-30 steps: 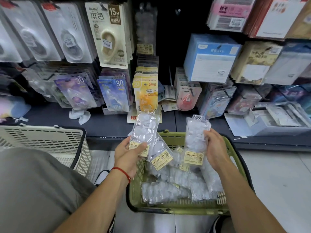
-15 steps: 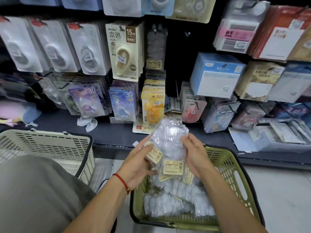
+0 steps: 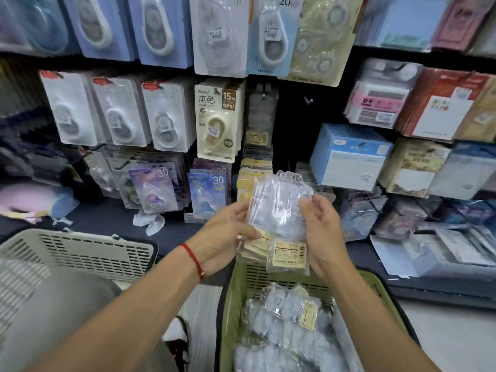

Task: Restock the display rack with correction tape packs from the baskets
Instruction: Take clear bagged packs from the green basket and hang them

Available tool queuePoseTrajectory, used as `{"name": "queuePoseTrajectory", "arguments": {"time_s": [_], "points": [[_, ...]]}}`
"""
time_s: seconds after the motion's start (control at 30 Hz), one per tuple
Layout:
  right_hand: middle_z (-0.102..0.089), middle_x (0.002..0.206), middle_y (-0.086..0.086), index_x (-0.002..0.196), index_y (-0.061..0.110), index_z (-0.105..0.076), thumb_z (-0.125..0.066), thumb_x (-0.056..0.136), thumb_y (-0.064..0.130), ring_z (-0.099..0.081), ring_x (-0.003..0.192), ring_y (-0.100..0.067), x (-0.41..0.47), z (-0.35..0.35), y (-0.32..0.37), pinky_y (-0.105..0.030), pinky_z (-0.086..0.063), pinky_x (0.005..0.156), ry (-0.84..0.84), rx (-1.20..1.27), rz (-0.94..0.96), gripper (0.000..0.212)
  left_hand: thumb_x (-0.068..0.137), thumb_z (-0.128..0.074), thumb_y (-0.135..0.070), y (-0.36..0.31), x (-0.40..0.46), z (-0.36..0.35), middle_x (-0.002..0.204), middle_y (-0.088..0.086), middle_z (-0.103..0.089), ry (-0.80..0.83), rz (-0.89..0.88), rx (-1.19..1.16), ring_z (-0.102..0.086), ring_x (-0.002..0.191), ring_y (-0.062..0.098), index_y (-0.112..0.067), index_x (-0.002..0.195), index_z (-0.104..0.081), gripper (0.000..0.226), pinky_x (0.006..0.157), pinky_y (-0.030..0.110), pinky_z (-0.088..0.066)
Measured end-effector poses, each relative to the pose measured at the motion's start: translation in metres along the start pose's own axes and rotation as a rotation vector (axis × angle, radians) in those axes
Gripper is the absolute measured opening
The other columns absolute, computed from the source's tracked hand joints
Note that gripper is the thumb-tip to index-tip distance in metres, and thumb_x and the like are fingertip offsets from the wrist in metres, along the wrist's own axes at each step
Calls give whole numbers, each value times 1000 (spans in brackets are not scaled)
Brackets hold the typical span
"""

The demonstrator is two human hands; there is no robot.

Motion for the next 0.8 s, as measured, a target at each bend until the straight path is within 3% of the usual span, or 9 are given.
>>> {"name": "queuePoseTrajectory", "arguments": {"time_s": [0.13,0.2,0.27,0.4,0.47,0.53,0.63,0.7,0.8], "points": [[-72,103,-17,106,12,-70,-60,106,31,-64,91,-30,15,-31,30,-58,-52,99,-129,5,99,21,89,-80,-39,-44,13,-15,140,14,-64,-9,-42,20,-64,116,28,-11,137,-61,58,103,48,-52],[-76,106,-14,104,17,-73,-62,105,31,-70,97,-32,27,-40,42,-57,-54,101,-179,16,95,18,98,-69,-39,-57,21,-19,136,18,-68,-43,-78,25,-71,111,35,-11,130,-61,43,93,52,-60],[-79,101,-7,102,18,-75,-62,105,29,-73,95,-22,40,-46,50,-54,-56,100,-201,14,90,17,95,-69,-41,-64,31,-18,135,15,-68,-102,-109,26,-67,122,41,-14,132,-60,46,104,64,-52],[-81,97,-7,107,17,-74,-63,104,33,-77,93,-28,63,-51,57,-59,-59,93,-168,-24,45,20,88,-78,-41,-70,44,-9,134,4,-70,-168,-162,-34,-65,126,30,-22,137,-59,55,110,62,-48],[-80,100,-8,107,19,-72,-63,104,34,-76,96,-29,75,-55,64,-59,-60,93,-126,-44,58,18,90,-78,-39,-71,51,2,128,1,-73,-213,-202,-51,-68,121,24,-25,132,-63,46,110,57,-49],[-79,99,1,109,23,-69,-63,103,35,-75,94,-21,87,-60,74,-50,-62,91,-101,-121,142,15,93,-76,-36,-77,54,14,123,-4,-73,-301,-299,-19,-68,113,12,-35,121,-65,30,104,40,-54],[-76,87,7,106,31,-64,-62,104,31,-66,72,-6,102,-72,89,-27,-56,64,-87,-193,274,3,96,-73,-38,-88,54,38,120,-11,-68,-510,-522,189,-62,105,-4,-32,125,-61,32,79,9,-52],[-74,83,4,104,32,-62,-62,103,30,-56,57,-1,110,-81,95,-20,-46,50,-92,-256,330,3,96,-71,-43,-91,51,50,119,-25,-60,-597,-616,292,-56,103,-17,-37,126,-54,35,81,10,-44],[-74,82,1,104,30,-63,-63,101,30,-54,55,-3,115,-90,97,-24,-45,50,-103,-285,347,2,96,-70,-47,-91,50,61,120,-32,-54,-636,-652,328,-48,105,-29,-40,131,-50,41,86,8,-36]]}}
Point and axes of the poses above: each hand's wrist, its own x-axis towards the middle knuckle, its own z-axis out of the back of the hand, y = z × x, the point moved 2 cm from there along x, towards the middle knuckle
